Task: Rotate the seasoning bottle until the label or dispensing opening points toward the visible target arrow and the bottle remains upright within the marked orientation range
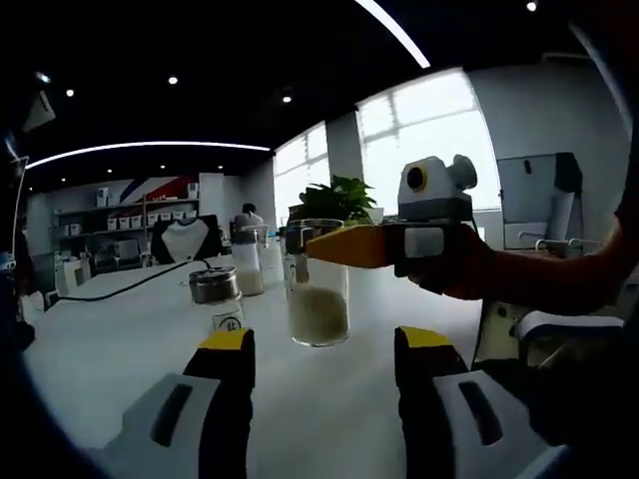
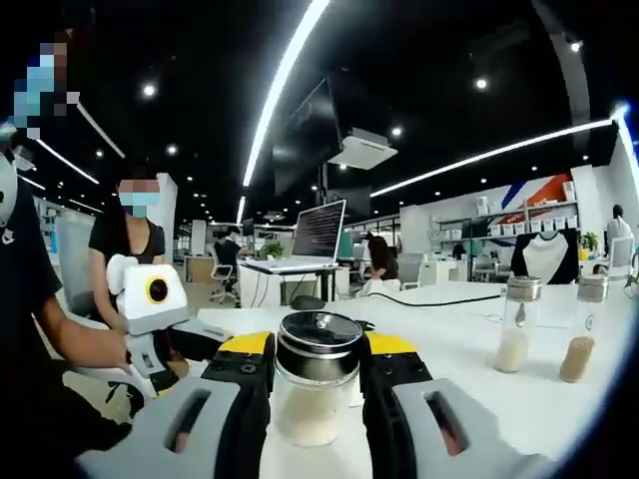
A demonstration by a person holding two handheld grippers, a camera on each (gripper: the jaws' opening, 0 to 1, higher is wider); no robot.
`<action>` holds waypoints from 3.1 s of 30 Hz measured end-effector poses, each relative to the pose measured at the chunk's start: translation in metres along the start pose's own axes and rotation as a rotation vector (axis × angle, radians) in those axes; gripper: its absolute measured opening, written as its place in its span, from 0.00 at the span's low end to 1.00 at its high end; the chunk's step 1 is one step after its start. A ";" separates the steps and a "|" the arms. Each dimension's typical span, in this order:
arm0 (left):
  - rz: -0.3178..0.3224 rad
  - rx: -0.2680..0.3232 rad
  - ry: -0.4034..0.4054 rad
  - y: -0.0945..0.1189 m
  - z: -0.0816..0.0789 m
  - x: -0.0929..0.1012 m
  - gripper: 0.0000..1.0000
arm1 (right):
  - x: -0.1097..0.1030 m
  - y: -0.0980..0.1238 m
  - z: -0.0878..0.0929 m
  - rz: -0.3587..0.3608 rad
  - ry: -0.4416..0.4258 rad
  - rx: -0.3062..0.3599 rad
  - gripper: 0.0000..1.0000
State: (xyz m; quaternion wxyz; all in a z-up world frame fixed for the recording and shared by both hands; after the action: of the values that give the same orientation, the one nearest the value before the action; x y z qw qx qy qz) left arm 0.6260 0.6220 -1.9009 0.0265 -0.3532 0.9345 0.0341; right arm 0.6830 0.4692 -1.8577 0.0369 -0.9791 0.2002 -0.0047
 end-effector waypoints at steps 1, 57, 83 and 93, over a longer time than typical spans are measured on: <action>0.017 0.001 0.001 0.000 0.000 0.001 0.58 | -0.004 0.001 0.000 -0.025 0.009 -0.002 0.31; 0.045 0.066 0.010 0.002 -0.005 0.011 0.36 | -0.062 -0.002 0.009 0.166 0.017 0.000 0.32; -0.098 -0.011 -0.226 0.001 -0.013 0.022 0.35 | -0.057 0.006 0.009 0.176 -0.037 0.035 0.32; -0.177 -0.025 -0.235 -0.003 -0.005 0.026 0.35 | -0.061 -0.001 0.013 0.274 -0.020 0.023 0.33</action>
State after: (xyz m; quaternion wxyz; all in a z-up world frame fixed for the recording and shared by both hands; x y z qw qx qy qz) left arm 0.6090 0.6023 -1.8983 0.1341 -0.4283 0.8896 0.0843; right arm 0.6279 0.4948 -1.8703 0.0504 -0.9420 0.3316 0.0079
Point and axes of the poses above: the point that each gripper's makers call its tool centre point, and the gripper's own axes: y roughly backward along the fingers, x roughly to its right, z roughly out of its underside, the point moved 9 cm from there along y, roughly backward along the fingers, and after that the axes turned 6 degrees about z, right-handed, at the moved point
